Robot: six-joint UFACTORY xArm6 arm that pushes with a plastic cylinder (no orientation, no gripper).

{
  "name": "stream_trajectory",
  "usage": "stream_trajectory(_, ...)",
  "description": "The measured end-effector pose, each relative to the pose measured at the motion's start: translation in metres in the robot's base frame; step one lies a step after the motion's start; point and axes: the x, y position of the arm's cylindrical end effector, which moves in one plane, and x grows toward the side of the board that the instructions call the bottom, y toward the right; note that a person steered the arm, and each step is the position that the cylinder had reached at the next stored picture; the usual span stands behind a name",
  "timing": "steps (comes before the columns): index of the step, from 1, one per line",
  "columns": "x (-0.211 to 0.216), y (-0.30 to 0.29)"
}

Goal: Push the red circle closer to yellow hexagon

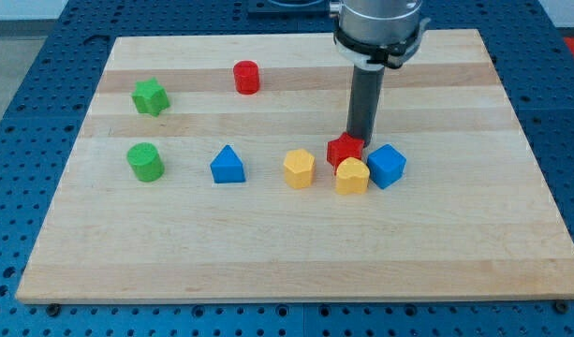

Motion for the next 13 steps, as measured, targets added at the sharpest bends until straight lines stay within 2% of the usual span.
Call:
stream_trajectory(1,-0.007,0.000)
stream_trajectory(4,-0.127,-0.072)
stream_trajectory(6,-0.172,-0.130)
stream_trajectory(7,-0.171,-0.167)
stream_trajectory(9,-0.171,-0.191)
stream_trajectory(11,-0.157,-0.178)
stream_trajectory(13,-0.109,-0.144)
